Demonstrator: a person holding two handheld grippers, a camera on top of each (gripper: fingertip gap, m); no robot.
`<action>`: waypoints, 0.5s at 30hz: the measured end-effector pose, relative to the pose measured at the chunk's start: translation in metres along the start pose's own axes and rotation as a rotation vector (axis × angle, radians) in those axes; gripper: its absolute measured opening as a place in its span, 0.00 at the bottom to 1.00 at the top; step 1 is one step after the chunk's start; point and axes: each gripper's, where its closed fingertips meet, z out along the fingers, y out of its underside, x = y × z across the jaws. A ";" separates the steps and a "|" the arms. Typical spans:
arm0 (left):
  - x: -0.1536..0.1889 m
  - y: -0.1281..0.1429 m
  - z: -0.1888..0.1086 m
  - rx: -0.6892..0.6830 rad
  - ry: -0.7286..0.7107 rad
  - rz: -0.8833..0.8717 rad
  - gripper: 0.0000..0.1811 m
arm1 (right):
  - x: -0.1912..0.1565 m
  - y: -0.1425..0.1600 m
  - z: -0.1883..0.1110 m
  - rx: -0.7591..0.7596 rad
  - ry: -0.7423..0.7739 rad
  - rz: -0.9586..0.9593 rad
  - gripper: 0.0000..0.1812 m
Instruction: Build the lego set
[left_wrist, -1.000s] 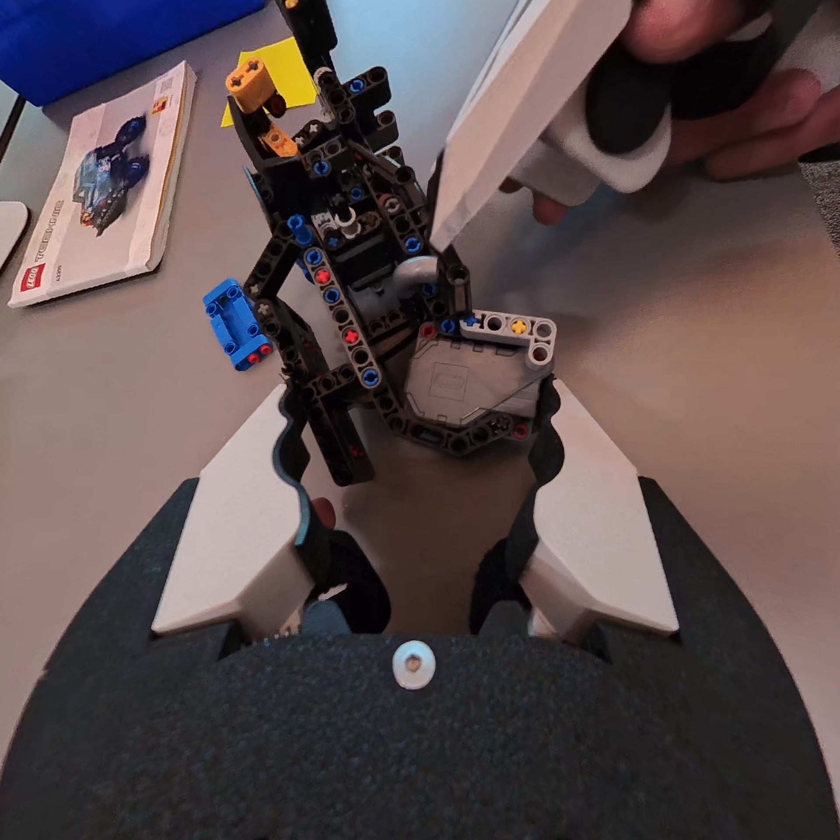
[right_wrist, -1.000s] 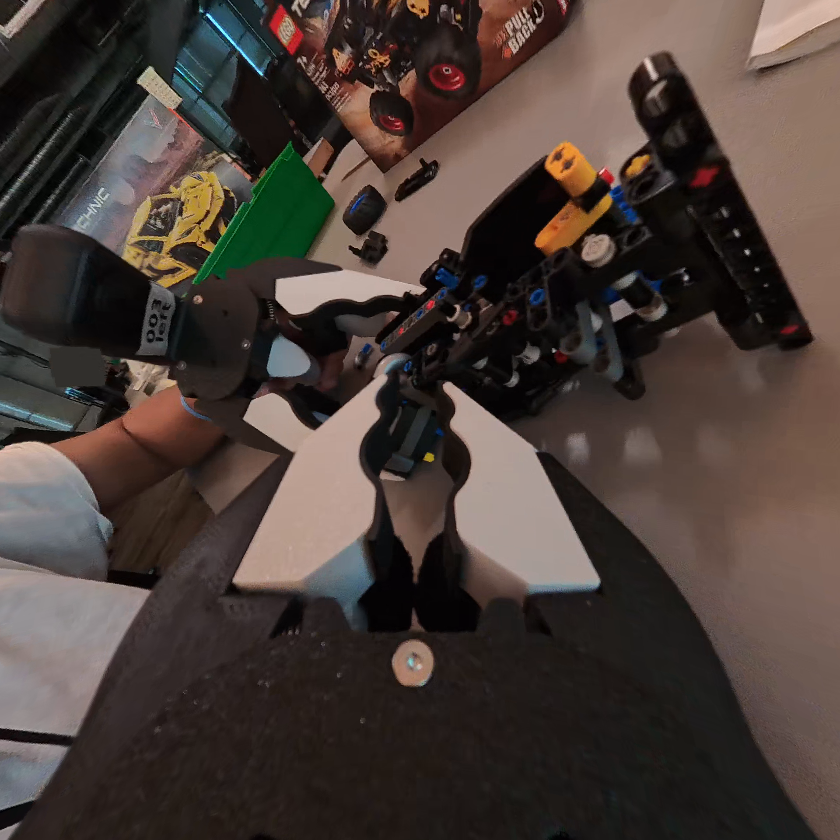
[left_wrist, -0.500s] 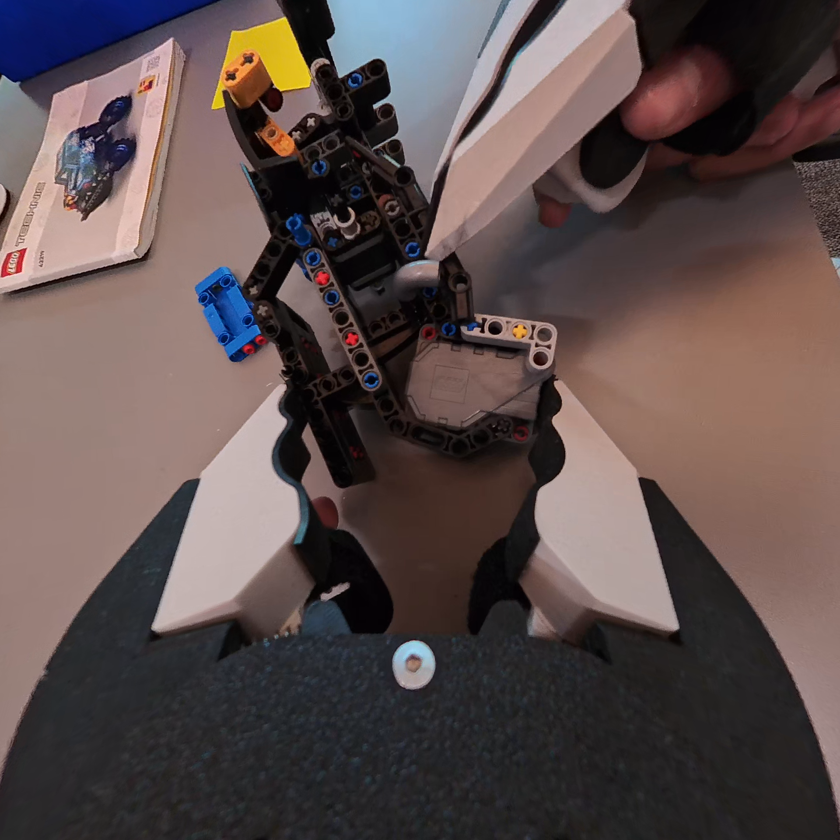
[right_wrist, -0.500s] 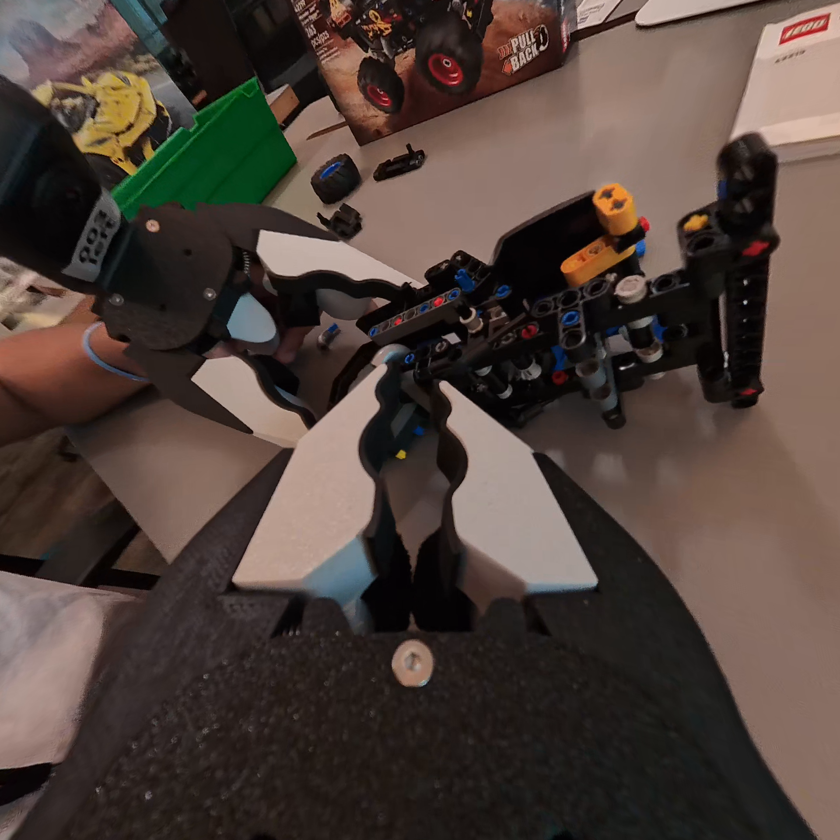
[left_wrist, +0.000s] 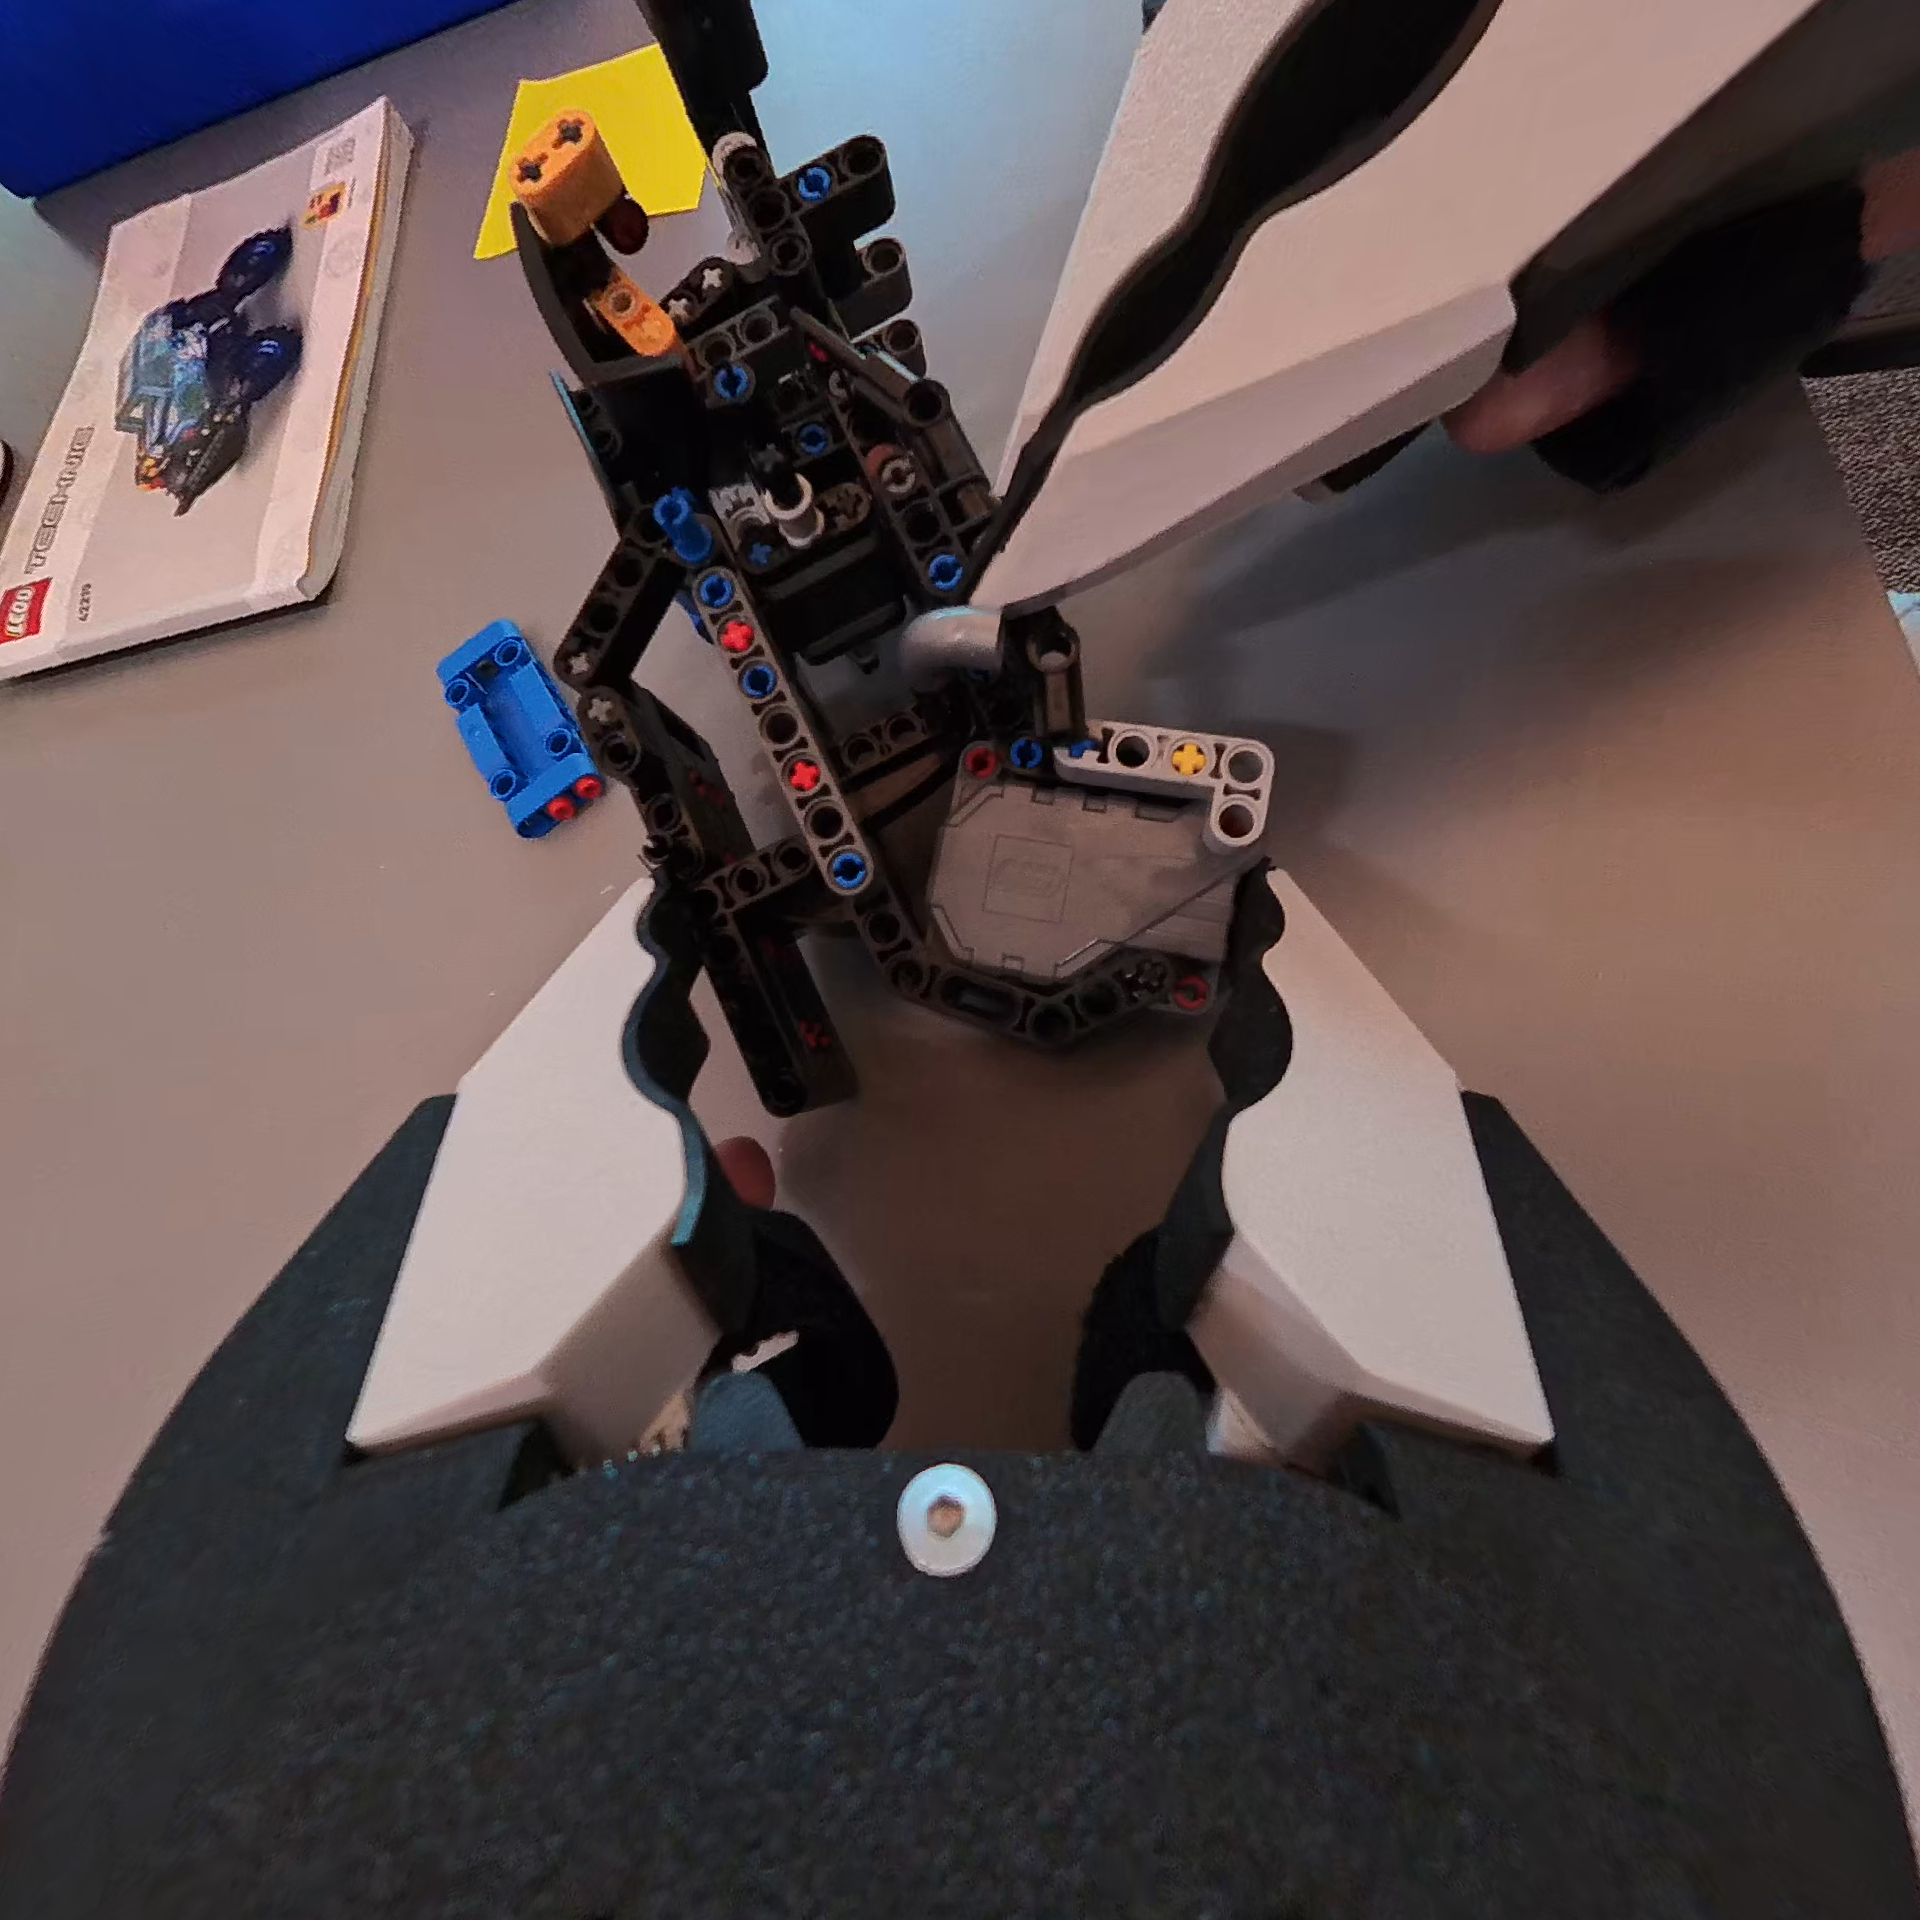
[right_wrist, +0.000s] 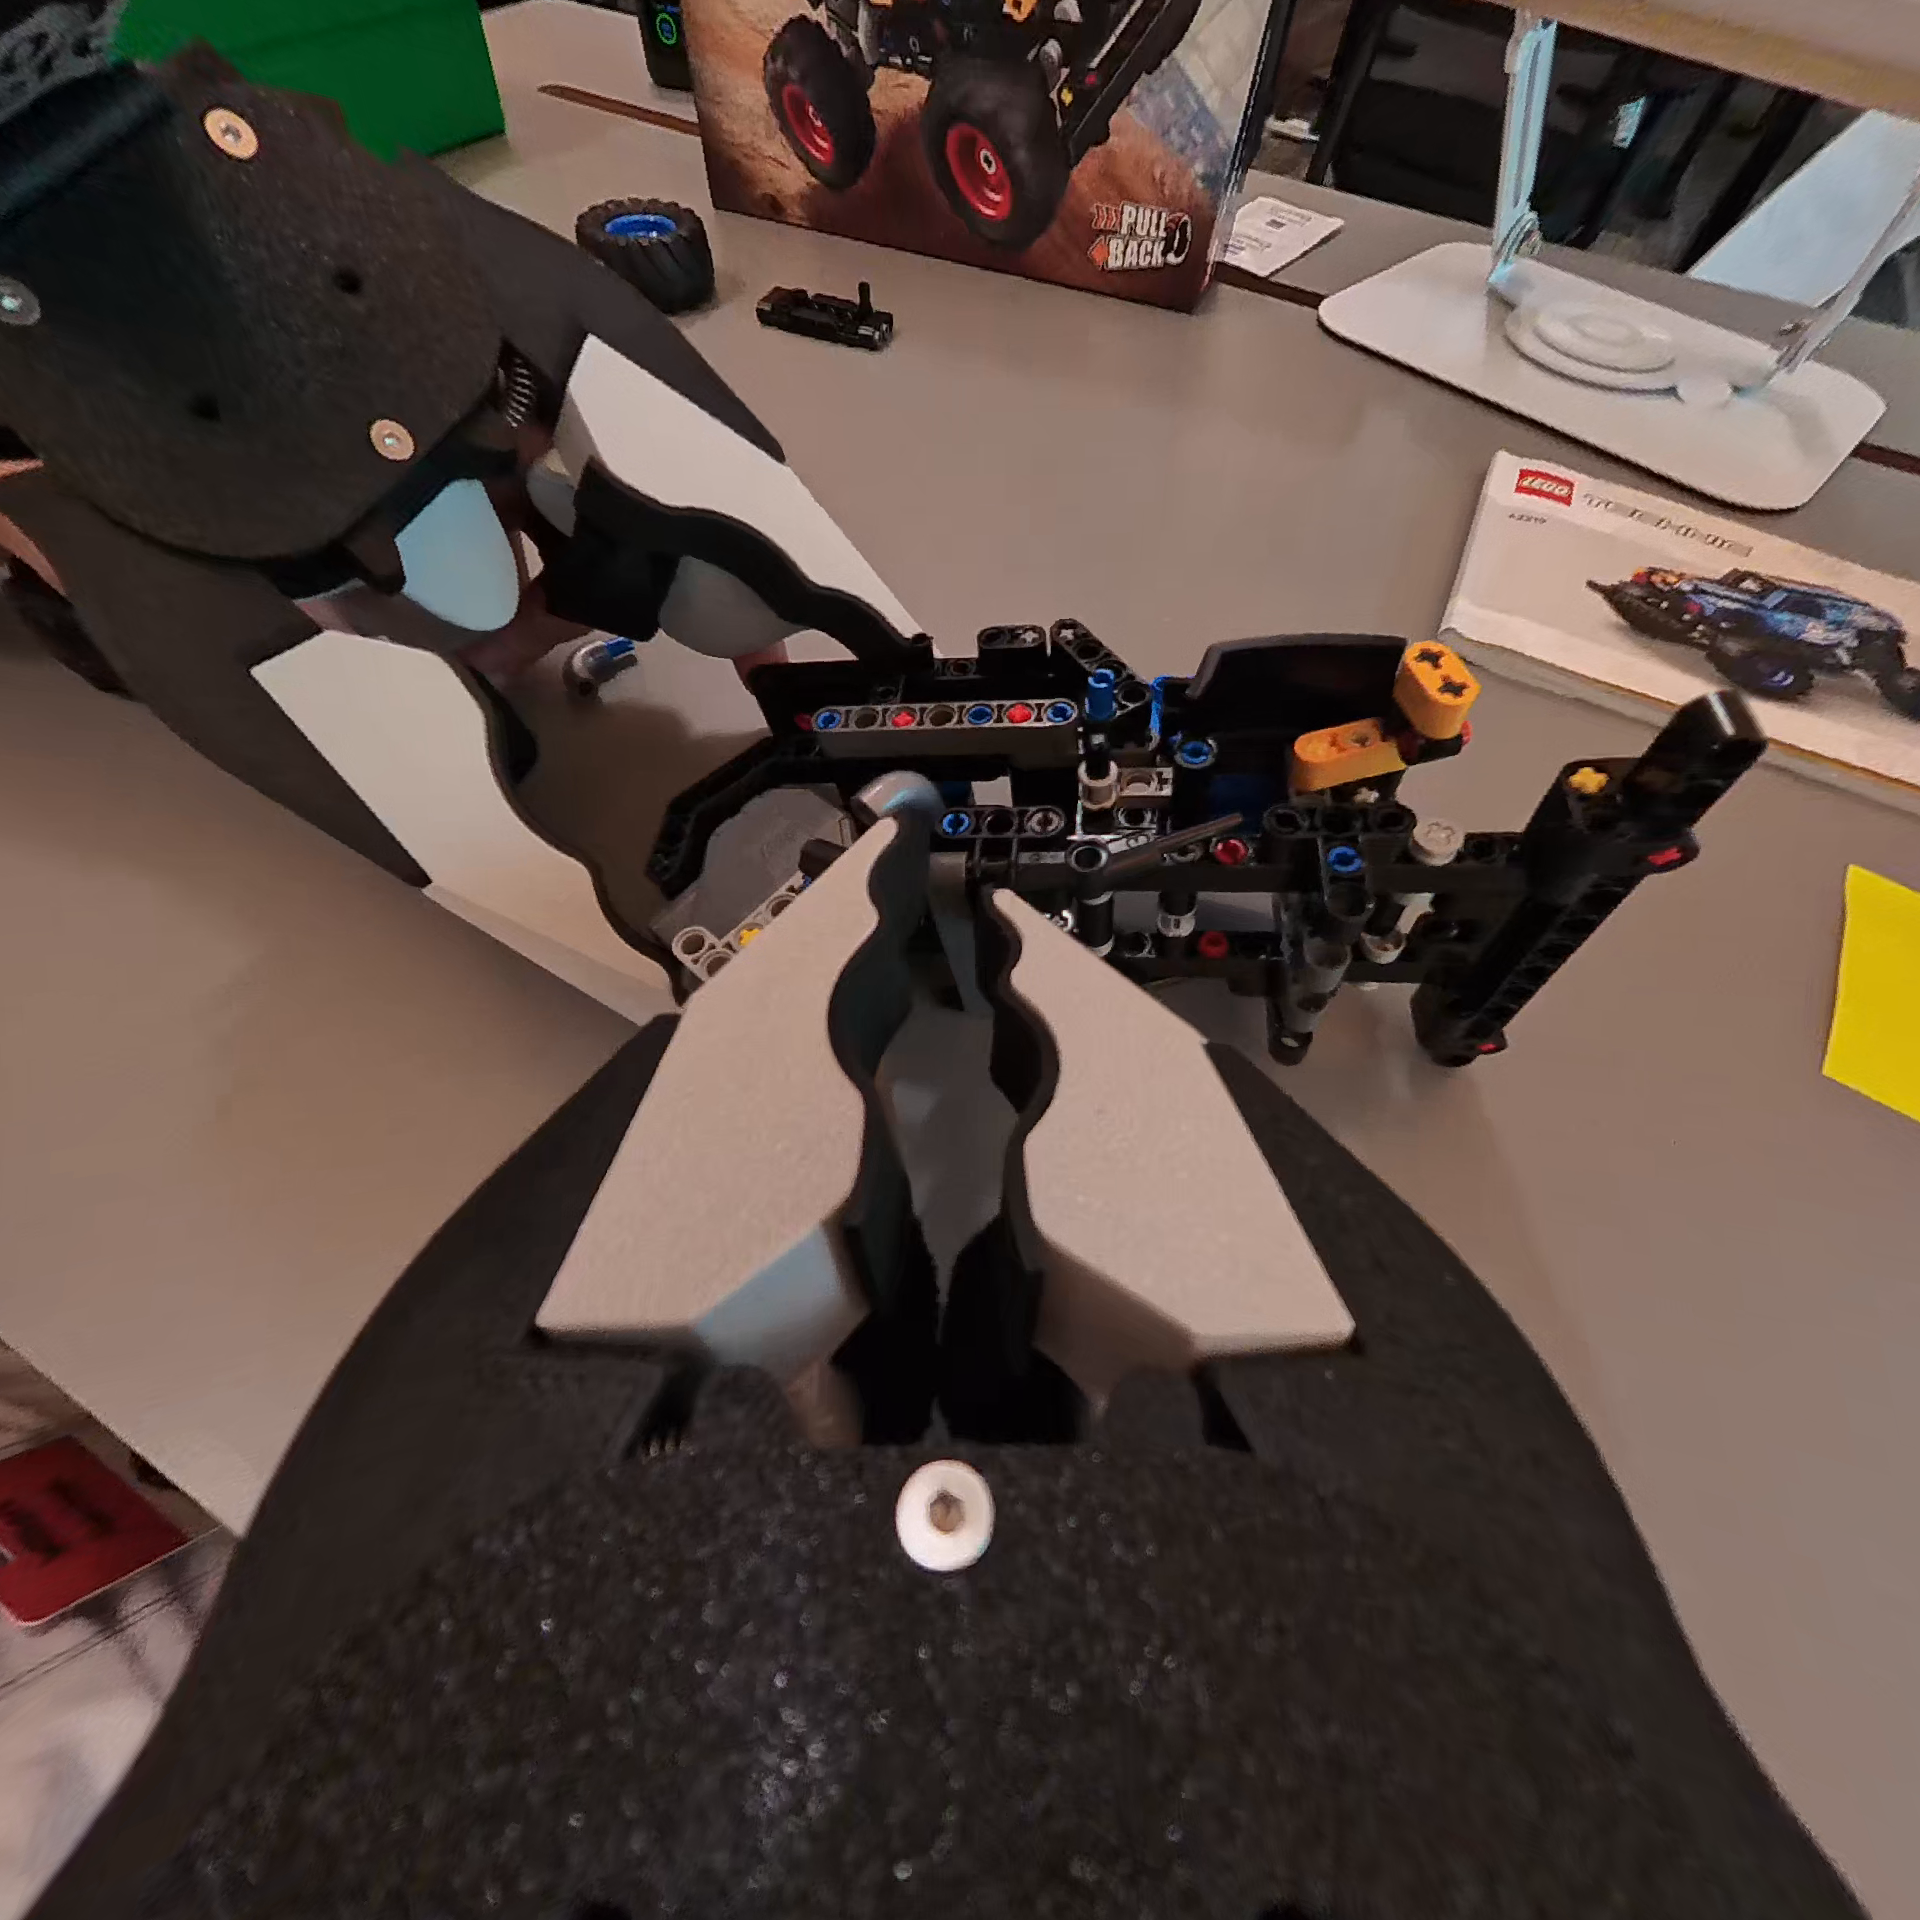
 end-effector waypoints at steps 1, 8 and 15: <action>0.000 0.000 0.000 0.000 0.000 -0.001 0.55 | 0.000 0.000 0.000 0.000 0.003 -0.009 0.05; 0.000 -0.001 0.001 0.002 0.005 0.002 0.55 | 0.000 0.000 0.000 0.009 0.059 -0.148 0.04; -0.003 -0.001 0.001 -0.001 -0.003 0.001 0.55 | 0.001 -0.002 0.002 0.013 0.056 -0.171 0.03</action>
